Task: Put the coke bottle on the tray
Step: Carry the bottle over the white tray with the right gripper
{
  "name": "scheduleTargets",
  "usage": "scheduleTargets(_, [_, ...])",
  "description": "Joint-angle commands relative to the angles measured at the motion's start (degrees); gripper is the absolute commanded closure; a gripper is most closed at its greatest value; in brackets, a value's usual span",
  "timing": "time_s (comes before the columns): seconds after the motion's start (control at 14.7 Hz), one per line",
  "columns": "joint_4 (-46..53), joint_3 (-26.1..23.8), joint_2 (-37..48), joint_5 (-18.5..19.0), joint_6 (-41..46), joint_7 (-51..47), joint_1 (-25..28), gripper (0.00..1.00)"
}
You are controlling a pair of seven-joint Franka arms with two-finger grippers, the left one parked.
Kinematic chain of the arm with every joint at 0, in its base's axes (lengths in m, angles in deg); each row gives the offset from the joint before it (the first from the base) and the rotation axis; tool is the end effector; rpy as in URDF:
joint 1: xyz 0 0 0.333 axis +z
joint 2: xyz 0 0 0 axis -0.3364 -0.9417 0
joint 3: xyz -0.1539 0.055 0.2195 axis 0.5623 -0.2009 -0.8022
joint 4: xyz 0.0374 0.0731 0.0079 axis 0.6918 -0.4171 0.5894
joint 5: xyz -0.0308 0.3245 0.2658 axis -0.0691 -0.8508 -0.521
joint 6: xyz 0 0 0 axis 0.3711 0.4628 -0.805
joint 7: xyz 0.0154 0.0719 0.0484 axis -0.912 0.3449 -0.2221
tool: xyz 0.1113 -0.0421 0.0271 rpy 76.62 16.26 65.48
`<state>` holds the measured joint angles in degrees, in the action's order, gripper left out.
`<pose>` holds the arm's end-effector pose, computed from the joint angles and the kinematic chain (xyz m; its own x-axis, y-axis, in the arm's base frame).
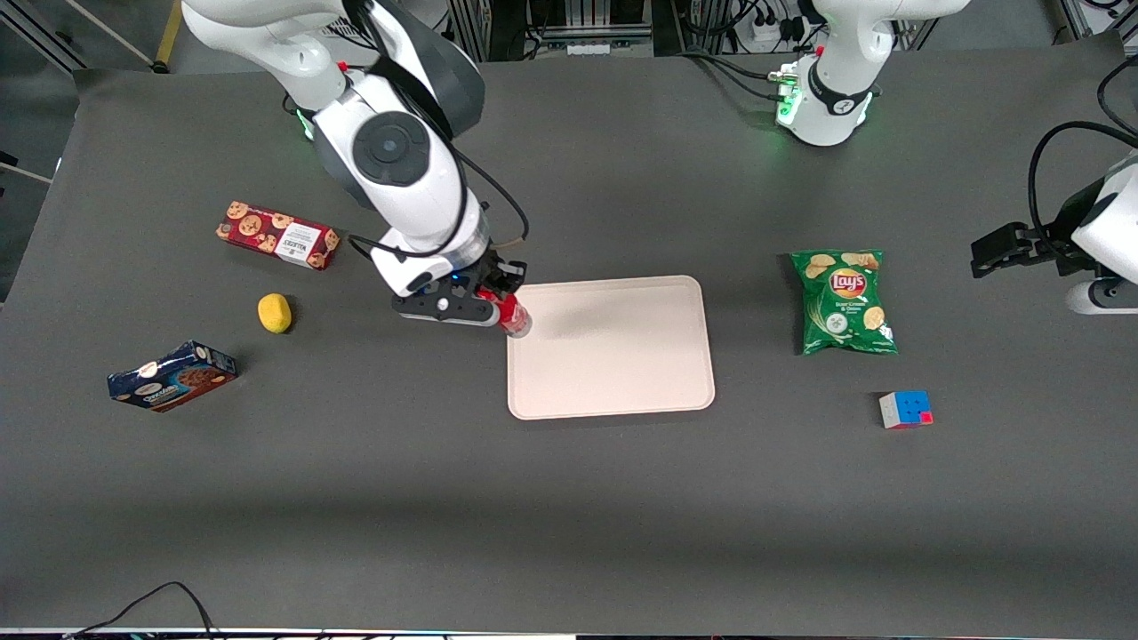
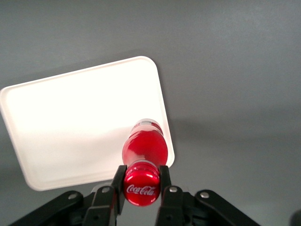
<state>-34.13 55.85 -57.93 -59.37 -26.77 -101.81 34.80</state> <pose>0.5358 0.4069 0.3751 0.9843 -0.1731 -0.0357 -0.1743 -0.9841 -0.0336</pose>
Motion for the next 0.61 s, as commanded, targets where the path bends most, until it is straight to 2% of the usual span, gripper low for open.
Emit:
scheduleTargets(0.0, [-2.0, -1.3, -3.6, 7.3, -4.5, -8.1, 1.5, 1.00])
scheduleTargets(0.2, [-3.7, -1.4, -5.6, 8.2, -9.1, -8.9, 1.5, 1.00])
scheduleTargets(0.54, [-3.7, -1.4, -7.6, 9.8, -10.9, -9.9, 1.5, 1.00])
